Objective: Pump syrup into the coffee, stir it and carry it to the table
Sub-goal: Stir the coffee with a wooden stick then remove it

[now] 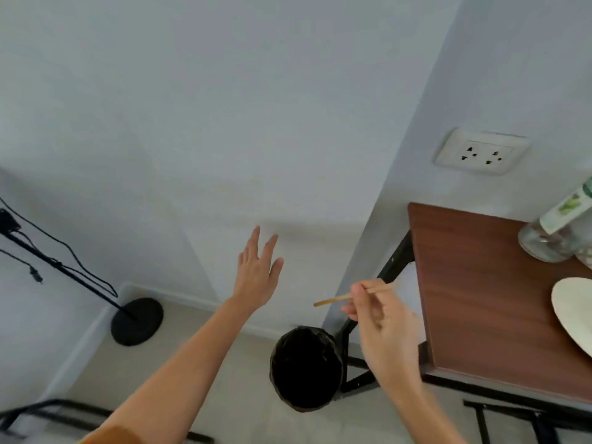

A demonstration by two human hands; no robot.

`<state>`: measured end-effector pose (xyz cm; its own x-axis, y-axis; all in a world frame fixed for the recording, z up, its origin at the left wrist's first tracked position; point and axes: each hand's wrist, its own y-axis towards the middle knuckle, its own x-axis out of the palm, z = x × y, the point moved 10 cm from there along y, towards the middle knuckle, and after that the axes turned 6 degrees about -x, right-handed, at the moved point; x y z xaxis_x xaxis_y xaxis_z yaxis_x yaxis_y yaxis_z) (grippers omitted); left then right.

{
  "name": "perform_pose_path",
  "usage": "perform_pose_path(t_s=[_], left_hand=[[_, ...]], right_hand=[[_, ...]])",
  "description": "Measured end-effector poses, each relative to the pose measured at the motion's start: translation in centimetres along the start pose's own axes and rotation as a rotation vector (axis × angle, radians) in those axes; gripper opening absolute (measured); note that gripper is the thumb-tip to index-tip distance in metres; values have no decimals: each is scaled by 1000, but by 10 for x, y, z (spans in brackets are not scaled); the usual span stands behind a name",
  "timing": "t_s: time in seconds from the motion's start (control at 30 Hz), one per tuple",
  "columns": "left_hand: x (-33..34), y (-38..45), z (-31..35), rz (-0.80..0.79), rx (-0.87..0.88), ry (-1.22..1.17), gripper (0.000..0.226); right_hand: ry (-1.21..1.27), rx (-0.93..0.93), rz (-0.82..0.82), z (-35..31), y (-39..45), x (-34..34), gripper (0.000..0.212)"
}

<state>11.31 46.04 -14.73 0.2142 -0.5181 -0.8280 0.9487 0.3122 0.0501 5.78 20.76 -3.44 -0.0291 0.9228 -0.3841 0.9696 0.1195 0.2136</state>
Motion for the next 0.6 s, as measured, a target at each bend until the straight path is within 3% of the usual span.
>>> perform_pose_path(t_s=[0.23, 0.33, 0.6], left_hand=[[45, 23, -27, -63, 48, 66, 57], [53, 26, -31, -54, 77, 63, 58], [56, 22, -36, -94, 79, 24, 59]], right_hand=[[-182, 268, -148, 134, -13, 90, 12], [-238, 371, -178, 177, -22, 103, 18], [-226, 441, -119, 174, -25, 93, 21]])
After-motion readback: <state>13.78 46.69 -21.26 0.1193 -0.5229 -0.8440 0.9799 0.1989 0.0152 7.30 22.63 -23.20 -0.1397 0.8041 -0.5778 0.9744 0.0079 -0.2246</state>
